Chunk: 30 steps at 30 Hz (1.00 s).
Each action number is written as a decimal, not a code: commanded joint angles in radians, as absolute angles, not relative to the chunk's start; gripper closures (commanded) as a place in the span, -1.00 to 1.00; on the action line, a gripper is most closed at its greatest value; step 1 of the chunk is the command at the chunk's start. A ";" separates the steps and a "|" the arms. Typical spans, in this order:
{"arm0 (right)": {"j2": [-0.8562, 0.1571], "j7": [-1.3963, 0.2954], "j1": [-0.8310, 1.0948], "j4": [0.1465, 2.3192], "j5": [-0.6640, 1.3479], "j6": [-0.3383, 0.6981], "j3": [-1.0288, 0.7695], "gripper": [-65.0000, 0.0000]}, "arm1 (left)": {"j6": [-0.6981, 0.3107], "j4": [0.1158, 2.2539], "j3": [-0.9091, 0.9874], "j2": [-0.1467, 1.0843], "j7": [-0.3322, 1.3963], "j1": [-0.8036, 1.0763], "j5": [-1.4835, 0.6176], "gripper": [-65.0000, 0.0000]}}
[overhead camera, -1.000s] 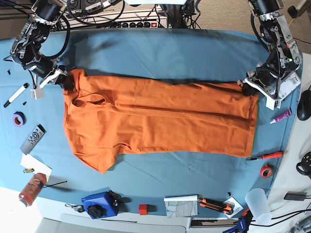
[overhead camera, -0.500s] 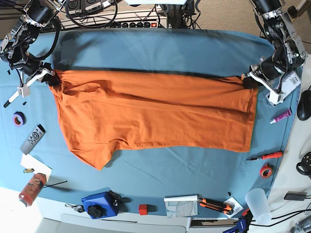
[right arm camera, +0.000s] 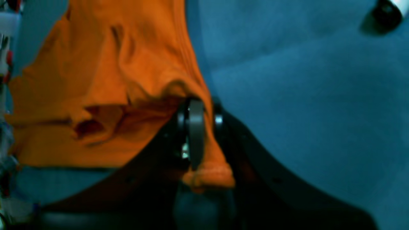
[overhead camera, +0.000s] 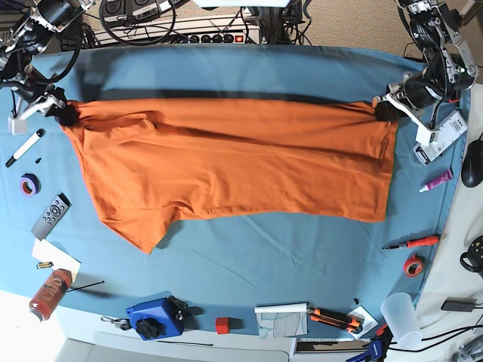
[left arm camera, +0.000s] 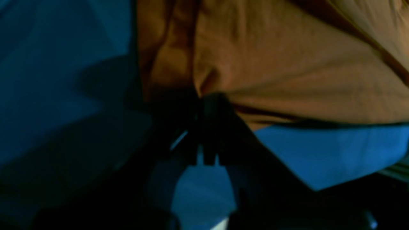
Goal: Layout the t-shirt on the table in an organized manner, then fold the t-shirt properly
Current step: 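Pull the folded shirt taut between both grippers and release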
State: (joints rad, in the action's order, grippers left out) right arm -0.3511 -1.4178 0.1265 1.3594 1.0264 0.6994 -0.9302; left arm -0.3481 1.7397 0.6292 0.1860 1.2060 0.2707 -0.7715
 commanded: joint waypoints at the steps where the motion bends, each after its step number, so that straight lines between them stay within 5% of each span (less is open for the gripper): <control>1: -0.395 -1.396 0.137 1.375 1.043 0.698 -0.942 1.00 | -0.341 1.761 0.633 0.200 1.235 0.285 -0.745 1.00; 18: -0.443 -1.396 0.249 1.374 1.174 0.698 -0.942 1.00 | -0.341 1.839 0.633 0.200 1.237 0.400 -0.741 1.00; 23: -0.456 -1.396 0.253 1.374 1.262 0.698 -0.942 0.43 | -0.341 1.846 0.633 0.200 1.261 0.405 -0.742 0.17; 30: -0.550 -1.396 0.255 1.375 1.346 0.698 -0.982 0.43 | -0.341 2.020 0.633 0.200 1.284 0.474 -0.741 0.11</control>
